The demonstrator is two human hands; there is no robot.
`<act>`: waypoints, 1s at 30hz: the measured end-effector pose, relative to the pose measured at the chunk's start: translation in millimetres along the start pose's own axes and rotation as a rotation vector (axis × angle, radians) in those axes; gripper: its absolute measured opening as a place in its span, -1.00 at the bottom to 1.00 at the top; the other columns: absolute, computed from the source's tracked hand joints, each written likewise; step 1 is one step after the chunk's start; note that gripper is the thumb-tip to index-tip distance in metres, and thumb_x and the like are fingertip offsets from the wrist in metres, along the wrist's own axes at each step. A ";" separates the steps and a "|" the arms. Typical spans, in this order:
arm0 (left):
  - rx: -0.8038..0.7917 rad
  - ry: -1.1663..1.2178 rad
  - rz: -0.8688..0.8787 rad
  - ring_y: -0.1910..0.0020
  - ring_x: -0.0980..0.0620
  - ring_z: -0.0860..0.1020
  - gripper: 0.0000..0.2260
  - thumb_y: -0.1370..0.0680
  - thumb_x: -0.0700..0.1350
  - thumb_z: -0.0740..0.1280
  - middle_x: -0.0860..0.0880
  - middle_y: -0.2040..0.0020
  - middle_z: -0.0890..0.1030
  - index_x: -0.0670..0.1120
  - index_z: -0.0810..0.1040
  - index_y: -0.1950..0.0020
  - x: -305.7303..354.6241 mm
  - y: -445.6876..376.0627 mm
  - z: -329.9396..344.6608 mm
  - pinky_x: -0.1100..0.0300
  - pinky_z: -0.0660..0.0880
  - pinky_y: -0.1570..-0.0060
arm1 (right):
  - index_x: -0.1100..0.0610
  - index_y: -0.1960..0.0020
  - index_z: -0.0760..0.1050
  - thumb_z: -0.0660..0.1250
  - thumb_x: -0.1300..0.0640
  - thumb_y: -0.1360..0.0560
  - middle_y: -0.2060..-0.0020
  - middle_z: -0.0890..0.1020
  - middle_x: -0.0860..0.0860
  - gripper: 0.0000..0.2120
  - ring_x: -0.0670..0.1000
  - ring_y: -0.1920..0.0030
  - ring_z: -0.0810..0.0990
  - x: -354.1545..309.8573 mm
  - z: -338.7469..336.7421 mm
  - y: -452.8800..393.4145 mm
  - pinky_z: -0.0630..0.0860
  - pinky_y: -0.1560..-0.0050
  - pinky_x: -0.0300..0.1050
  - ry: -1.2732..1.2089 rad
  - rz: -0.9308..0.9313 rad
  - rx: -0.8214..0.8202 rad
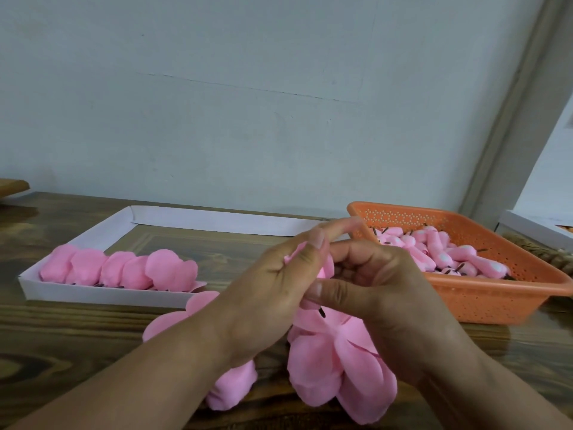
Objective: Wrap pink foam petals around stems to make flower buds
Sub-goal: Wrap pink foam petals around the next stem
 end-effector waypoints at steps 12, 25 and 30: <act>0.224 -0.117 -0.062 -0.14 0.39 0.50 -0.58 -0.40 0.25 0.01 0.25 -0.21 0.55 0.36 0.40 -0.22 -14.5 0.1 -2.2 0.48 0.45 -0.08 | 0.15 0.33 0.62 0.40 0.43 -0.33 0.37 0.59 0.03 -0.80 0.04 0.39 0.54 -10.4 1.2 1.3 0.48 0.38 -0.14 0.462 -0.070 0.090; 0.435 -0.058 -0.087 -0.02 0.48 0.50 -0.51 -0.38 0.29 -0.01 0.26 -0.05 0.60 0.22 0.55 -0.13 -13.5 4.8 -6.1 0.53 0.44 -0.04 | 0.23 0.29 0.59 0.37 0.38 -0.30 0.35 0.55 0.03 -0.91 0.02 0.32 0.51 -9.6 8.6 6.0 0.47 0.29 0.01 0.616 -0.073 0.214; 0.377 0.070 -0.112 -0.02 0.38 0.57 -0.26 -0.24 0.43 0.00 0.21 -0.06 0.64 0.12 0.54 -0.26 -13.0 4.5 -2.5 0.48 0.48 -0.03 | 0.20 0.34 0.55 0.42 0.27 -0.29 0.33 0.51 -0.04 -0.93 -0.10 0.35 0.45 -19.3 16.8 8.0 0.37 0.38 -0.25 0.734 -0.167 0.190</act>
Point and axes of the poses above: each hand's wrist, its own y-axis away from the middle knuckle, its own z-axis out of the palm, x = y × z, the point moved 7 cm from there along -y, towards the middle knuckle
